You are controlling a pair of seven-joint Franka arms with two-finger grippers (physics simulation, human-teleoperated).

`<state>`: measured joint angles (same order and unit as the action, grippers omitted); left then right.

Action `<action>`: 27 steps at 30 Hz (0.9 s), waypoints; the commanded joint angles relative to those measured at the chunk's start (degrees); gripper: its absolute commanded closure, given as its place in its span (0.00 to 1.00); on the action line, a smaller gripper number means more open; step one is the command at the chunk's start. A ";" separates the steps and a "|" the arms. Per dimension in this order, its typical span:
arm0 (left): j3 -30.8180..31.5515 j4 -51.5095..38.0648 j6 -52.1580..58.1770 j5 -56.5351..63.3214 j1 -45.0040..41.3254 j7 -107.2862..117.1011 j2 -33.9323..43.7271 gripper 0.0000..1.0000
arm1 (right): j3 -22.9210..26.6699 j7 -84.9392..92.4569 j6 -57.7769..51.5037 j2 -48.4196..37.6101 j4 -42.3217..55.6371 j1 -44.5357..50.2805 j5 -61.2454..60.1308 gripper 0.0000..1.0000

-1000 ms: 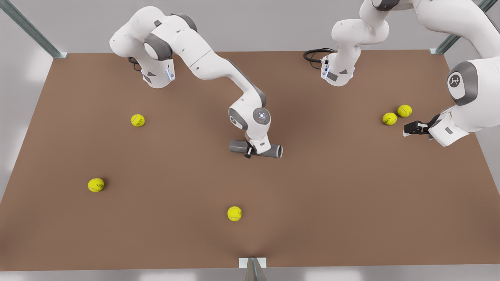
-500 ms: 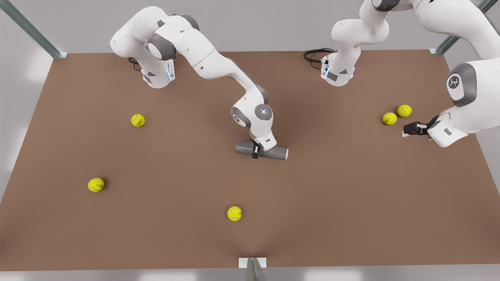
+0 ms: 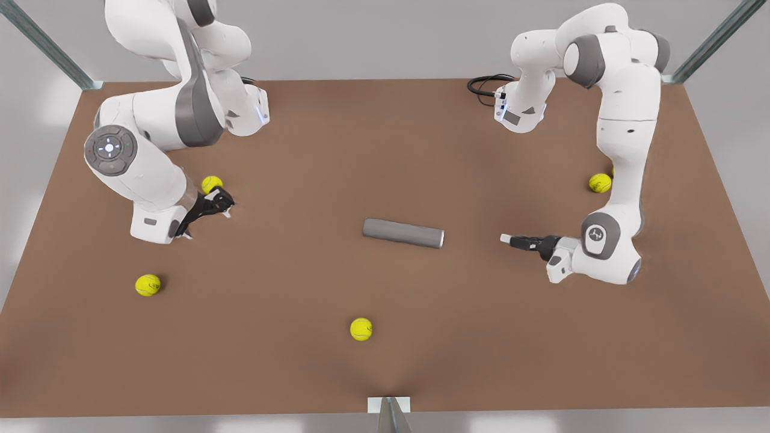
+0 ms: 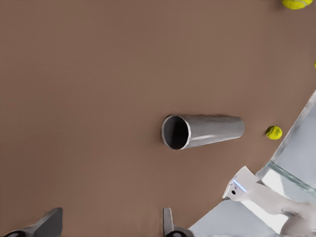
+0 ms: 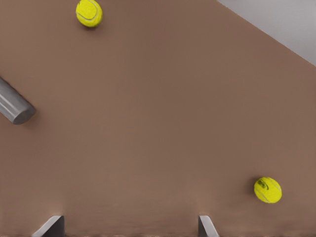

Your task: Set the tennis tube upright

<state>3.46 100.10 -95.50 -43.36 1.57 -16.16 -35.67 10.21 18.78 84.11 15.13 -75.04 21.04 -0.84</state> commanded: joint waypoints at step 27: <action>9.72 11.08 -21.84 -32.84 -5.08 -31.39 -3.27 0.00 | -0.71 -26.69 -14.94 -0.19 1.38 -3.55 1.28 0.00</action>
<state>13.12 111.20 -116.60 -74.54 -3.29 -39.81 -38.93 9.35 -2.03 69.86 15.02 -73.71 17.43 0.50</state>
